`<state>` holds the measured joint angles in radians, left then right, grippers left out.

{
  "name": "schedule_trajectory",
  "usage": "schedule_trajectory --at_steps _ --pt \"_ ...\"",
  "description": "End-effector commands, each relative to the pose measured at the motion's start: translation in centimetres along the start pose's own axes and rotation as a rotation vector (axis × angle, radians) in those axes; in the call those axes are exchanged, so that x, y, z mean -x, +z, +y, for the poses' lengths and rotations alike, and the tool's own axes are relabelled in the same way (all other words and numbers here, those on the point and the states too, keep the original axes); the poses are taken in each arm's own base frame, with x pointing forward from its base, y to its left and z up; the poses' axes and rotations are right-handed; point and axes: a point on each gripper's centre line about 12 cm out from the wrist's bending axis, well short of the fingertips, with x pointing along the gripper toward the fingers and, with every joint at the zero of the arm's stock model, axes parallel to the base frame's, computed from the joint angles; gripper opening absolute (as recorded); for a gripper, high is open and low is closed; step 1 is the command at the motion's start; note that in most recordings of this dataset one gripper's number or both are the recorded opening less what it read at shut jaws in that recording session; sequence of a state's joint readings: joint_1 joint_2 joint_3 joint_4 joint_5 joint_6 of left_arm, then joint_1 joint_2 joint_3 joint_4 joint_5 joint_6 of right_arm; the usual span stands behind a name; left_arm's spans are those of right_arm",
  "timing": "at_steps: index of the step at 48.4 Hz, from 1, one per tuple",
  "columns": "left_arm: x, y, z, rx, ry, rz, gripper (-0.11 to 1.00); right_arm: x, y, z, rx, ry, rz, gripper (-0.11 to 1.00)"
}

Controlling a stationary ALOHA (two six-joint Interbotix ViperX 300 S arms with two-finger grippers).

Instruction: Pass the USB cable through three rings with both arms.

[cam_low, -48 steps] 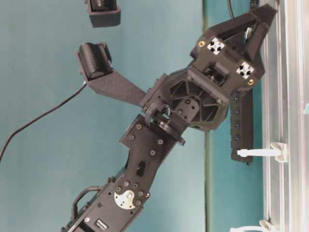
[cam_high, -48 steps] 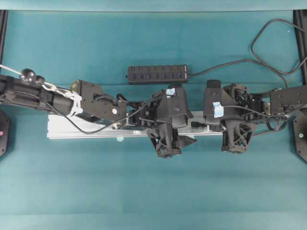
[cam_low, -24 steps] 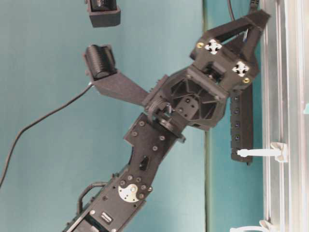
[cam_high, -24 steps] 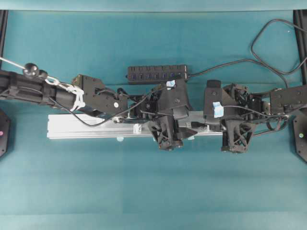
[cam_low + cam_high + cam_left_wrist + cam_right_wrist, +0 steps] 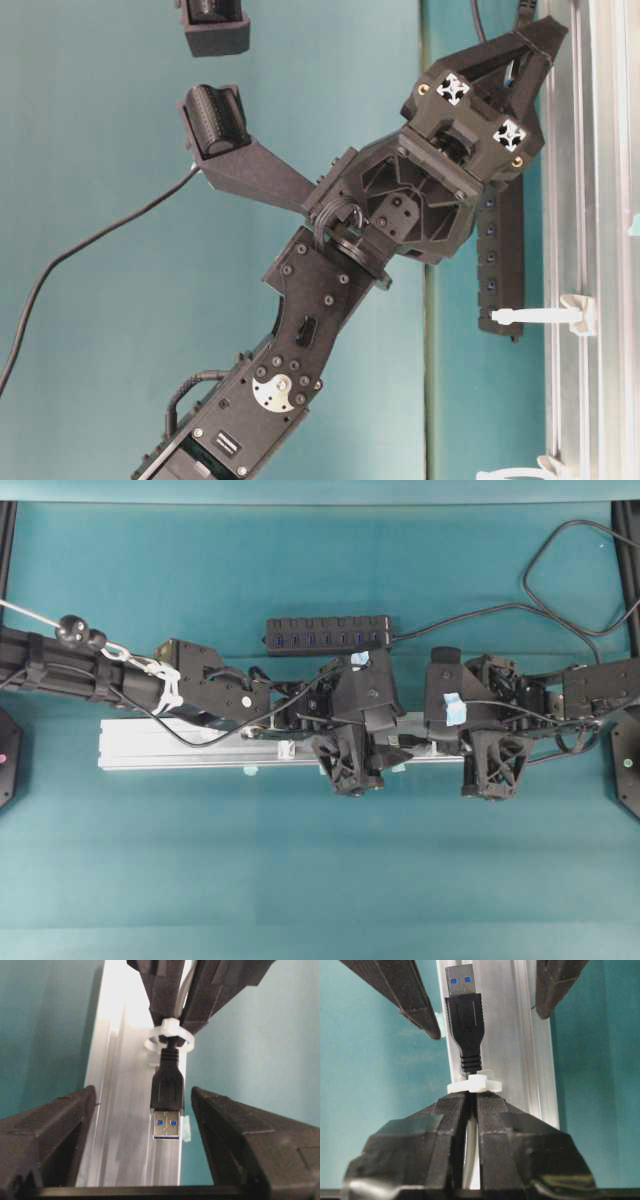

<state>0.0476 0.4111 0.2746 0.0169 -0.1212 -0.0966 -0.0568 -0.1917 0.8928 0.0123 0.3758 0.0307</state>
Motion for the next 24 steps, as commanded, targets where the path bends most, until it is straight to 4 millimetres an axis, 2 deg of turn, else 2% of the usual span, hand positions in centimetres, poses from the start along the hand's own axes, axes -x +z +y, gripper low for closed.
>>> schedule_trajectory --at_steps 1,18,24 --pt "0.08 0.95 -0.24 -0.005 -0.005 -0.03 0.77 0.18 0.51 0.17 -0.006 0.004 -0.021 -0.09" --pt "-0.34 1.54 -0.44 -0.005 -0.008 -0.036 0.74 -0.12 0.41 0.16 -0.008 0.004 -0.011 -0.09" --pt "-0.35 1.34 -0.66 -0.01 -0.011 -0.021 0.62 -0.14 0.45 0.16 -0.008 0.004 -0.011 -0.09"
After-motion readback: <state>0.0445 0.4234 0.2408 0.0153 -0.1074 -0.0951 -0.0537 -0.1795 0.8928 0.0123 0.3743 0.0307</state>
